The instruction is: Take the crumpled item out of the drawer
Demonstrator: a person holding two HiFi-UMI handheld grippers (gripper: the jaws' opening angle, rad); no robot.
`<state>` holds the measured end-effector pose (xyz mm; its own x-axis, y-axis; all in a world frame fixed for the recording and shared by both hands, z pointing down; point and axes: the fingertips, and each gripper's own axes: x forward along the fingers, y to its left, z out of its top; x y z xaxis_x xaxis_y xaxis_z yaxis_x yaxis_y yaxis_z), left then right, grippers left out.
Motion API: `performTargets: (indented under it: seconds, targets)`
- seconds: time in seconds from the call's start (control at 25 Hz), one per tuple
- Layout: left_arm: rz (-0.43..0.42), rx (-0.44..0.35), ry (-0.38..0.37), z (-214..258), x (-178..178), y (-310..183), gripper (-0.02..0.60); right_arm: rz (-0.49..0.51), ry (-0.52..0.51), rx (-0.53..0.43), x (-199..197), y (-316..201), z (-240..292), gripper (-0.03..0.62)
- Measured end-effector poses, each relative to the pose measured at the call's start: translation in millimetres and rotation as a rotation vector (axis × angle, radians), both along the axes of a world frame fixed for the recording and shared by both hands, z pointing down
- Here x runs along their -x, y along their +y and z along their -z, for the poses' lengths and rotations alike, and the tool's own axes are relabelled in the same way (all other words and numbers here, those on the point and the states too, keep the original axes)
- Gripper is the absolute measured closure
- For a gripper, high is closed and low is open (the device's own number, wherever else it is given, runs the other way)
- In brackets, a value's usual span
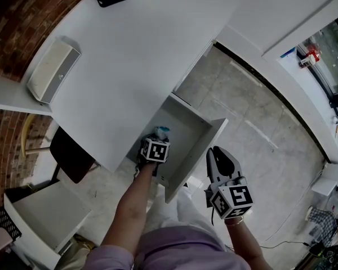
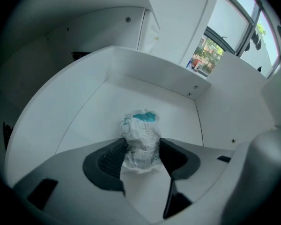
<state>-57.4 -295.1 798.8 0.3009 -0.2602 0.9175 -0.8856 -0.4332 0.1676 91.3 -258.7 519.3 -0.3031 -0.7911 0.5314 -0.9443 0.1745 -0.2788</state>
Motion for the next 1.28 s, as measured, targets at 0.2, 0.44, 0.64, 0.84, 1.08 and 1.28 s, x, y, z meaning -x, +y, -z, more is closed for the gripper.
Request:
performTargets:
  seconds: [0.2,0.44,0.64,0.84,1.08,1.28]
  targets:
    - [-0.008,0.003,-0.002,-1.6,-2.8,2.7,0.374,0.003,-0.002,0.004,1.0,3.1,-1.3,0.546]
    - [-0.02,-0.002,0.006,3.9,-5.2,7.3,0.398,0.008,0.002,-0.006,0.4,5.0,-0.1,0.546]
    - [-0.036,-0.026,-0.001,12.8,-4.8,16.7,0.421,0.01,-0.003,-0.01,-0.3,8.8,4.2,0.548]
    - [-0.053,-0.057,0.006,25.8,-7.6,26.5,0.434,0.017,-0.012,-0.014,1.6,15.3,6.0,0.546]
    - [-0.047,-0.114,0.036,52.4,-7.8,30.4,0.437,0.026,-0.021,-0.039,6.5,21.6,14.3,0.547]
    - [-0.03,-0.176,0.054,79.9,-6.3,28.8,0.437,0.034,-0.037,-0.053,9.8,27.5,23.0,0.548]
